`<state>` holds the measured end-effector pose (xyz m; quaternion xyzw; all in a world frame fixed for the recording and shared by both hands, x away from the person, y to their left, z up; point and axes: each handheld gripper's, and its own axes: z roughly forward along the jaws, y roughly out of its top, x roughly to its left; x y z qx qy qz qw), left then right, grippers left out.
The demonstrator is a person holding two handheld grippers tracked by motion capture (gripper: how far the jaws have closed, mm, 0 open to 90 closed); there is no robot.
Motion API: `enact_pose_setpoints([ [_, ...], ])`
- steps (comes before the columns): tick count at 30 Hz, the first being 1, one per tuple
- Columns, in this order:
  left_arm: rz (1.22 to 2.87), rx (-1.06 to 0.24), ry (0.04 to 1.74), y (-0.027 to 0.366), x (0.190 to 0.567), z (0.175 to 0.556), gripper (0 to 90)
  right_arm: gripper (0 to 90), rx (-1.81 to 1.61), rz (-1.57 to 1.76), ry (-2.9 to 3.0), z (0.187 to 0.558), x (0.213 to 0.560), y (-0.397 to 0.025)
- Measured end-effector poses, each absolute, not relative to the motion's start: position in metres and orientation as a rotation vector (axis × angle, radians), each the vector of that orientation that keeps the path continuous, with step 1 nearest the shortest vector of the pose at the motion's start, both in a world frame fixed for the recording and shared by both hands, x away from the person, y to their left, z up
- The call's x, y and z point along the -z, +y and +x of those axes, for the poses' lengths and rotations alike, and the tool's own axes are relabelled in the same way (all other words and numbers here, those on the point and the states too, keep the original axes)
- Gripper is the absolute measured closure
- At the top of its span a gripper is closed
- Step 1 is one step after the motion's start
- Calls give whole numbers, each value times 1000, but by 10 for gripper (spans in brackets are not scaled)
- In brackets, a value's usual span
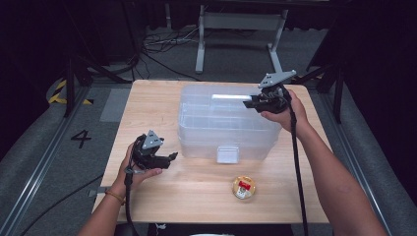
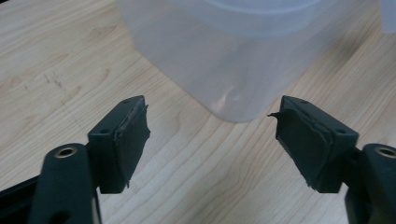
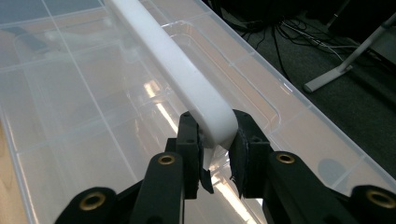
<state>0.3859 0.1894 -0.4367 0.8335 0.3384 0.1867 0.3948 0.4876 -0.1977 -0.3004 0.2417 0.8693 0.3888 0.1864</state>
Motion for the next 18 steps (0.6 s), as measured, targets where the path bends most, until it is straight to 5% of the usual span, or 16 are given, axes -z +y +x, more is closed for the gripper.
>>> enact_pose_setpoints([
  [18,2019,-452,810,185,414,396,559,755,-1051,785,2500,506,278,-195],
])
